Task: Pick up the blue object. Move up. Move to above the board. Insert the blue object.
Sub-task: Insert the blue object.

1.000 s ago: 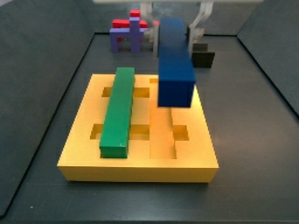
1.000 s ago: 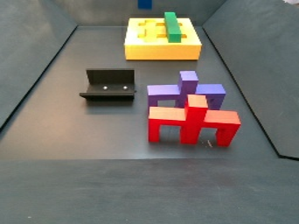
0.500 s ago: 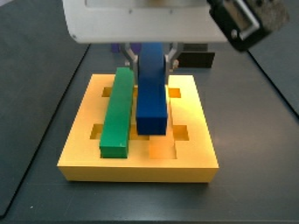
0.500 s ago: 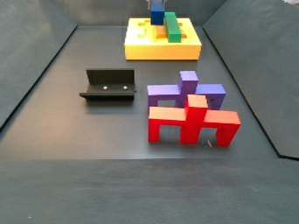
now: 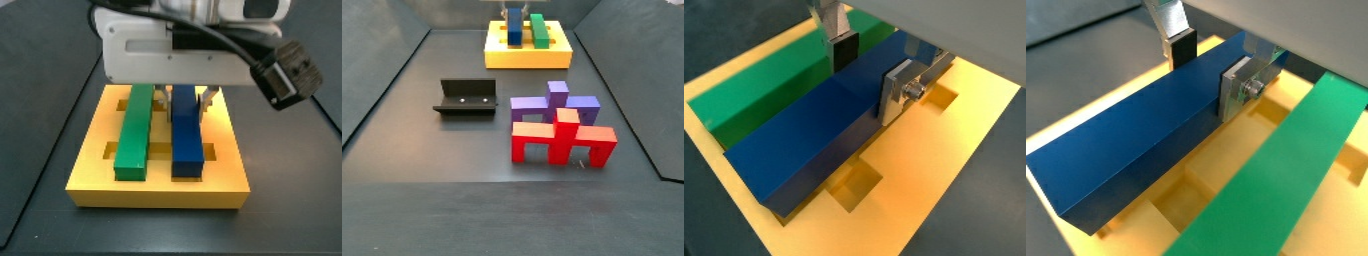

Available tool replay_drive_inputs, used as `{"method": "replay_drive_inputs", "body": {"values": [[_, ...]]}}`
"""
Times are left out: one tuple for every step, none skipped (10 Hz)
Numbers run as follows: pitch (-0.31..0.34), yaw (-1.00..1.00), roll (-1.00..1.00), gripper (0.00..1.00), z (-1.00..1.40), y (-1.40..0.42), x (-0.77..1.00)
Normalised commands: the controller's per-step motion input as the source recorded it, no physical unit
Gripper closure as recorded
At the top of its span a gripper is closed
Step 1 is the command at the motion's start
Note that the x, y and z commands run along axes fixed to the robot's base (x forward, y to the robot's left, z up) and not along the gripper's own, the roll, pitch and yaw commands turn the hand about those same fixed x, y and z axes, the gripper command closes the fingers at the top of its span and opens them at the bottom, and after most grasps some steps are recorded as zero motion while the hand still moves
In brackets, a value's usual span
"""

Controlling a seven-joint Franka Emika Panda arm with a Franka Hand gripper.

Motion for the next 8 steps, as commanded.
{"method": "replay_drive_inputs", "body": {"values": [[-0.119,0.00,-0.10,1.00,-0.24,0.00,-0.10],[-0.099,0.00,-0.09,1.00,-0.19,0.00,-0.05],[-0.074,0.00,-0.05,1.00,-0.19,-0.08,0.00],[-0.043,0.00,-0.01,1.00,-0.24,-0.09,0.16],[-0.050,0.00,0.00,1.00,-0.28,-0.10,0.09],[-0.077,0.00,-0.02,1.00,-0.26,-0.08,0.00],[-0.077,0.00,-0.01,1.00,-0.22,0.00,-0.05],[0.000,0.00,0.00,1.00,0.00,0.00,0.00]]}}
